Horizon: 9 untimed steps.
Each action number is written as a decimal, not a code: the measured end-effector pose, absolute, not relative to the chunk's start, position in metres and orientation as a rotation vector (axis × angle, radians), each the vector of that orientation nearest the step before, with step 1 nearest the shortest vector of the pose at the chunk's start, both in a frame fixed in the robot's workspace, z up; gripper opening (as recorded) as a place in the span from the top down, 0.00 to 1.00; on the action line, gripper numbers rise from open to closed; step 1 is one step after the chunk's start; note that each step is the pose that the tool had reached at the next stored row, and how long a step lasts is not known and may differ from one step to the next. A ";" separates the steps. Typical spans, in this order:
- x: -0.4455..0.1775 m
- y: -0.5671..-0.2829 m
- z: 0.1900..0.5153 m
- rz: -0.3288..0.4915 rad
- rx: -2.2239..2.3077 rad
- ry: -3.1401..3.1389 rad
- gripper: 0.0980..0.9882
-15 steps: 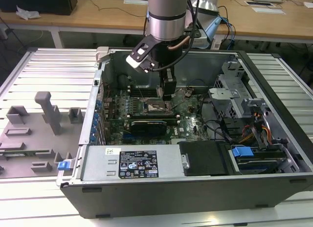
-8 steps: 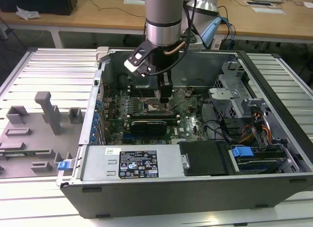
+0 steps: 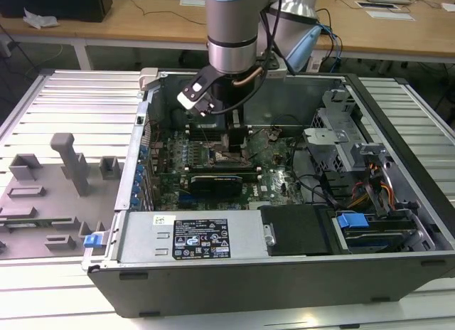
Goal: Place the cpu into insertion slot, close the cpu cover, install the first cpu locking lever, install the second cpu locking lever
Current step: 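Place the cpu into insertion slot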
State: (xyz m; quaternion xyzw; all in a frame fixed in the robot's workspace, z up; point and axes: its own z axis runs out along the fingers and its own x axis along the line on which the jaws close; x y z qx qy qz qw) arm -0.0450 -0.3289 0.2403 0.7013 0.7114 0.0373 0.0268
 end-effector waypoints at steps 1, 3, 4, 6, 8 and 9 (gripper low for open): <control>-0.046 -0.328 0.237 0.115 2.169 2.195 0.50; -0.048 -0.326 0.233 0.115 2.174 2.189 0.50; -0.049 -0.326 0.231 0.115 2.177 2.186 0.50; -0.050 -0.325 0.227 0.114 2.182 2.181 0.50; -0.051 -0.325 0.224 0.114 2.187 2.176 0.50; -0.051 -0.325 0.223 0.114 2.189 2.174 0.50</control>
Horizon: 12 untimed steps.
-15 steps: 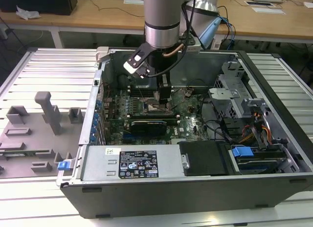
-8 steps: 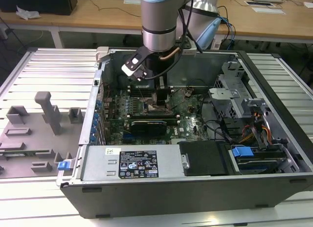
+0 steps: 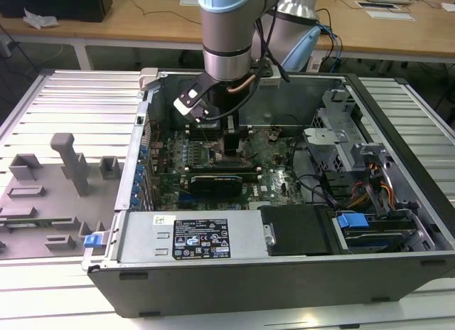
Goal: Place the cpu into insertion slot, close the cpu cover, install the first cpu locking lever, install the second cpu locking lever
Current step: 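Place the cpu into insertion slot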
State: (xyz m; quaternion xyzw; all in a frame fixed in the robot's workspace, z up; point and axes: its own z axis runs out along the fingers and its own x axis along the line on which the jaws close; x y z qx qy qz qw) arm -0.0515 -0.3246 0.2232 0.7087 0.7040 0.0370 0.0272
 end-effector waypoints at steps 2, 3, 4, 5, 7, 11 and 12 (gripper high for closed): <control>-0.052 -0.324 0.219 0.114 2.196 2.166 0.50; -0.053 -0.324 0.218 0.114 2.198 2.164 0.50; -0.053 -0.324 0.218 0.114 2.199 2.163 0.50; -0.053 -0.323 0.217 0.113 2.202 2.160 0.50; -0.054 -0.323 0.215 0.114 2.204 2.158 0.50; -0.054 -0.322 0.213 0.113 2.205 2.157 0.50; -0.054 -0.322 0.212 0.113 2.205 2.157 0.50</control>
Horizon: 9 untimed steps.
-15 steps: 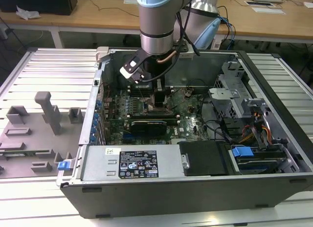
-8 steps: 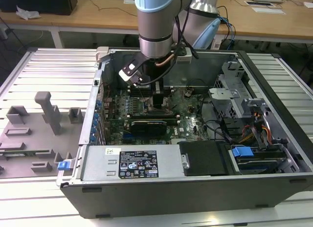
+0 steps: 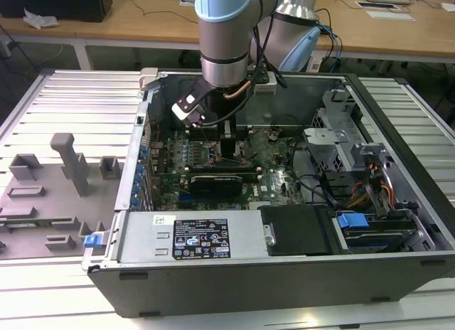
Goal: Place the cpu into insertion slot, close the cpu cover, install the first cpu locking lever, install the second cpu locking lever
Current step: 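Place the cpu into insertion slot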
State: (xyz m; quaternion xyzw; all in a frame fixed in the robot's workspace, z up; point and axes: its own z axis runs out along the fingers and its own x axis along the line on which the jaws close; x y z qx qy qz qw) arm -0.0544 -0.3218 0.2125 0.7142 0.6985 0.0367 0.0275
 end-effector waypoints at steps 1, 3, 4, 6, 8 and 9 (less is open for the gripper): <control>-0.054 -0.322 0.212 0.113 2.205 2.157 0.50; -0.055 -0.322 0.211 0.117 2.204 2.155 0.50; -0.055 -0.322 0.210 0.119 2.203 2.154 0.50; -0.056 -0.322 0.208 0.124 2.200 2.152 0.50; -0.056 -0.322 0.207 0.125 2.200 2.151 0.50; -0.056 -0.322 0.206 0.125 2.199 2.151 0.50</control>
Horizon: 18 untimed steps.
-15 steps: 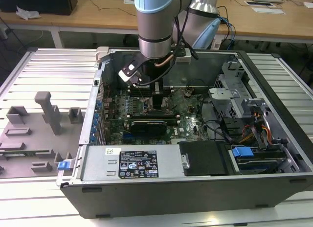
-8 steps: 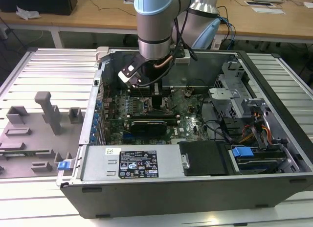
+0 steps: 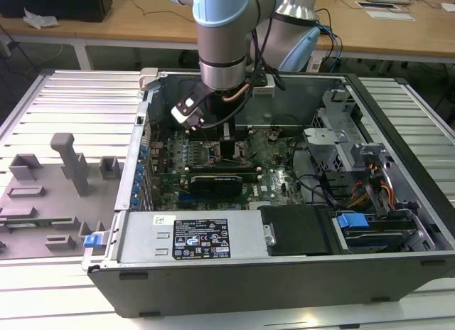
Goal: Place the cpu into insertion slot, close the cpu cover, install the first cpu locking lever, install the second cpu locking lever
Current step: 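Place the cpu into insertion slot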
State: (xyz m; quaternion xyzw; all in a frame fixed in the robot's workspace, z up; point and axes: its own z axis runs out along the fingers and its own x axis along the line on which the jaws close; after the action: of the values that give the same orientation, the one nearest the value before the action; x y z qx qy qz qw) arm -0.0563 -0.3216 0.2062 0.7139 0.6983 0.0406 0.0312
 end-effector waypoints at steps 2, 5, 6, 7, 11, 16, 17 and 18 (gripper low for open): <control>-0.057 -0.321 0.204 0.125 2.199 2.151 0.50; -0.058 -0.319 0.203 0.125 2.200 2.151 0.50; -0.058 -0.318 0.202 0.125 2.200 2.151 0.50; -0.058 -0.318 0.202 0.125 2.200 2.151 0.50; -0.058 -0.317 0.199 0.124 2.199 2.151 0.50; -0.058 -0.317 0.198 0.124 2.199 2.151 0.50; -0.058 -0.317 0.198 0.124 2.199 2.151 0.50; -0.058 -0.317 0.198 0.125 2.199 2.151 0.50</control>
State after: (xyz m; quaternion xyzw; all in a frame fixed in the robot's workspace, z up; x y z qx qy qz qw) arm -0.0580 -0.3171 0.1981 0.7140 0.6983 0.0404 0.0314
